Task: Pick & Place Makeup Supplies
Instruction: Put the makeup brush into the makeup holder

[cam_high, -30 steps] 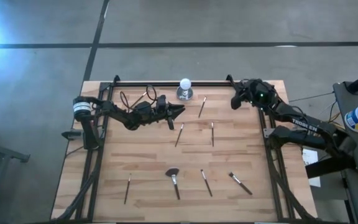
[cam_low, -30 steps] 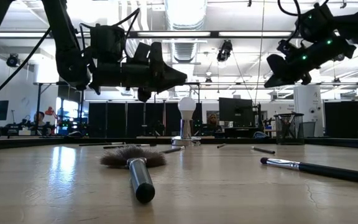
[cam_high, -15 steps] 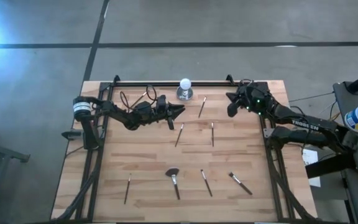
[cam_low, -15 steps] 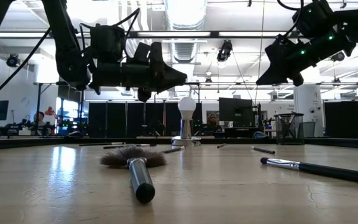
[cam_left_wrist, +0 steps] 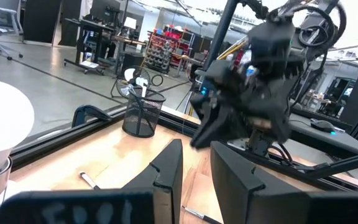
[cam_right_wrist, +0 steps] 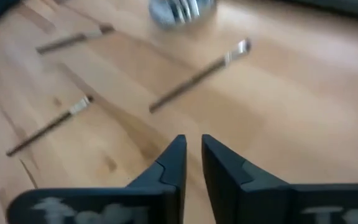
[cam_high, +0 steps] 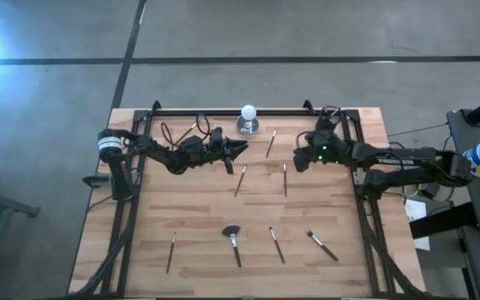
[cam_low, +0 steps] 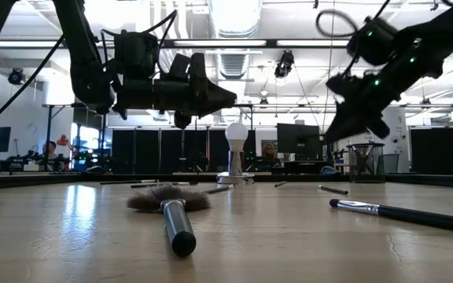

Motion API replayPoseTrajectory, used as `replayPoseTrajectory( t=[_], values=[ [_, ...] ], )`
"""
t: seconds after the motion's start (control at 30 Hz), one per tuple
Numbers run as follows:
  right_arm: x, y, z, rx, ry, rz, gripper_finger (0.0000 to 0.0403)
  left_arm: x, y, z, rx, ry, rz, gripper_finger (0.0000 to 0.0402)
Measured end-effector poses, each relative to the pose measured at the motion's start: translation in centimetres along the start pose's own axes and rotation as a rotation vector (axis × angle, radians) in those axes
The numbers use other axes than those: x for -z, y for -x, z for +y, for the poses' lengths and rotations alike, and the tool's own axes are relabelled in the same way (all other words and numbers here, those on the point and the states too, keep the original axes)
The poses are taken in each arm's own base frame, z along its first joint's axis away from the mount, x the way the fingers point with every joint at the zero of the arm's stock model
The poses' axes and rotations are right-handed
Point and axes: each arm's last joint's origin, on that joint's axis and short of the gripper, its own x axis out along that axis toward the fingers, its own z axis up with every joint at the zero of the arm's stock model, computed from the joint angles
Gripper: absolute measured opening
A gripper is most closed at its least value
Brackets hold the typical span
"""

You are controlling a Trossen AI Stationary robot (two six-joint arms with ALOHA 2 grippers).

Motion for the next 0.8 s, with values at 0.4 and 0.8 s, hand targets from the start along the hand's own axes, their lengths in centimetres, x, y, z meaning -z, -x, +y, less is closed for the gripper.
replayPoseTrajectory(
  t=[0.4,0.8],
  values=[
    [0.8,-5.3,1.8,0.103,-0.139,0.259,0.0118,0.0,0.0,0.0,0.000,0.000,0.000,0.0075],
    [0.3,-8.1,4.7,0.253,-0.112,0.441,0.0115,0.0,0.0,0.0,0.000,0.000,0.000,0.0075]
  ],
)
